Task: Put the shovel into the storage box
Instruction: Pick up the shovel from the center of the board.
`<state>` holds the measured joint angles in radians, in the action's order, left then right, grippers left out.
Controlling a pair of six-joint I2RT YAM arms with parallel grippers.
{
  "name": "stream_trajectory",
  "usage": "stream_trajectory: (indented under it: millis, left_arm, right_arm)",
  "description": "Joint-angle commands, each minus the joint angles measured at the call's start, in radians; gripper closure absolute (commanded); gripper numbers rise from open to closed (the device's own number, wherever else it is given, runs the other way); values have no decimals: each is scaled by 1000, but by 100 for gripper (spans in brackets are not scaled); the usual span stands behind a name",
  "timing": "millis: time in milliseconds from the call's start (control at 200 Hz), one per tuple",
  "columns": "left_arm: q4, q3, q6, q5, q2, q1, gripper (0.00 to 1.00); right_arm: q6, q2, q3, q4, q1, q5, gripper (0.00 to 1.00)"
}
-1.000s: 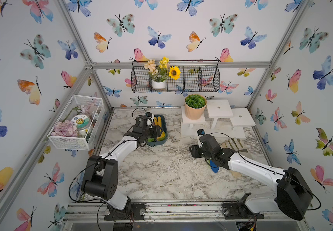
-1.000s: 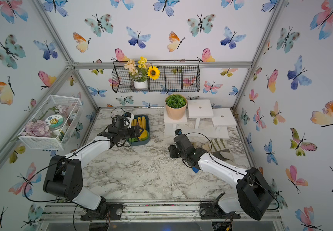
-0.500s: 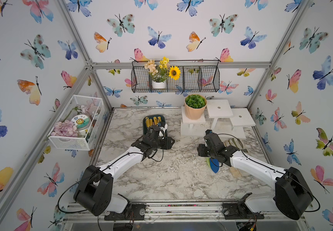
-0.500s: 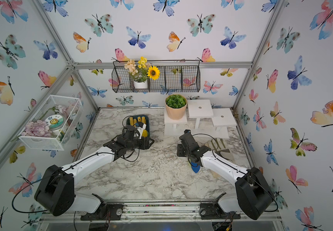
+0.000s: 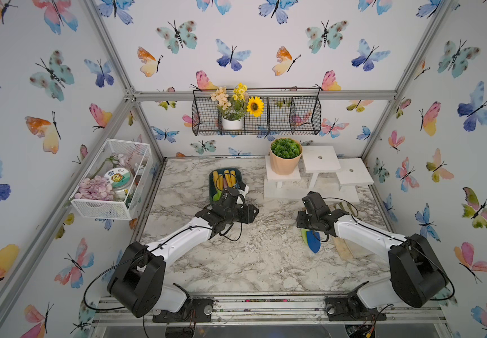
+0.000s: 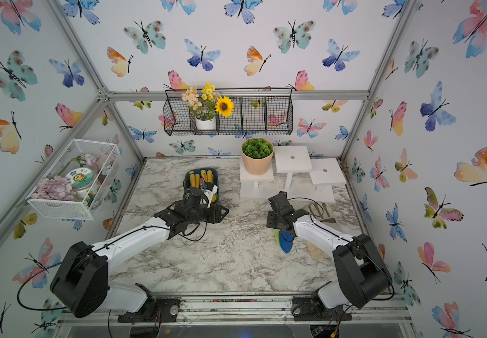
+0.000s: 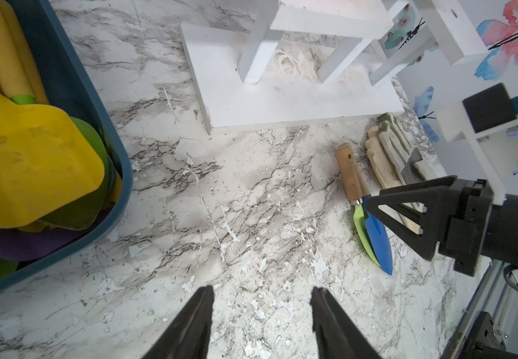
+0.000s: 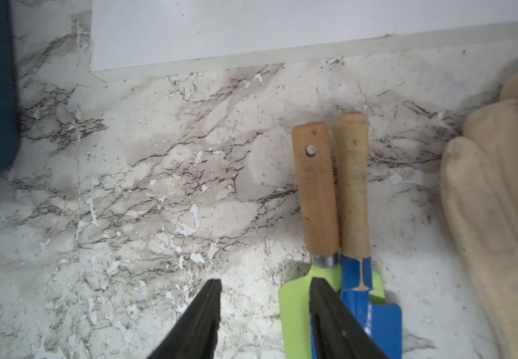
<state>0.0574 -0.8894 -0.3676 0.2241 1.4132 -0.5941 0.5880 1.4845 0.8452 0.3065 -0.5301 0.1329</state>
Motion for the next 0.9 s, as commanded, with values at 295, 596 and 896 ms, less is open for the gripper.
stream_trajectory:
  millis: [295,596,896]
  left_arm:
    - [-5,0,-2,-12,6,-6,45]
    - [-2,5,-1,-14,4,-6,46]
    - [-6,15,-2,-20,1,-6,46]
  right_arm:
    - [4,118,20,-1,26,58,52]
    - [-4,173,36,-15,33,73,53]
    - [-13,225,48,-37,35,42,64]
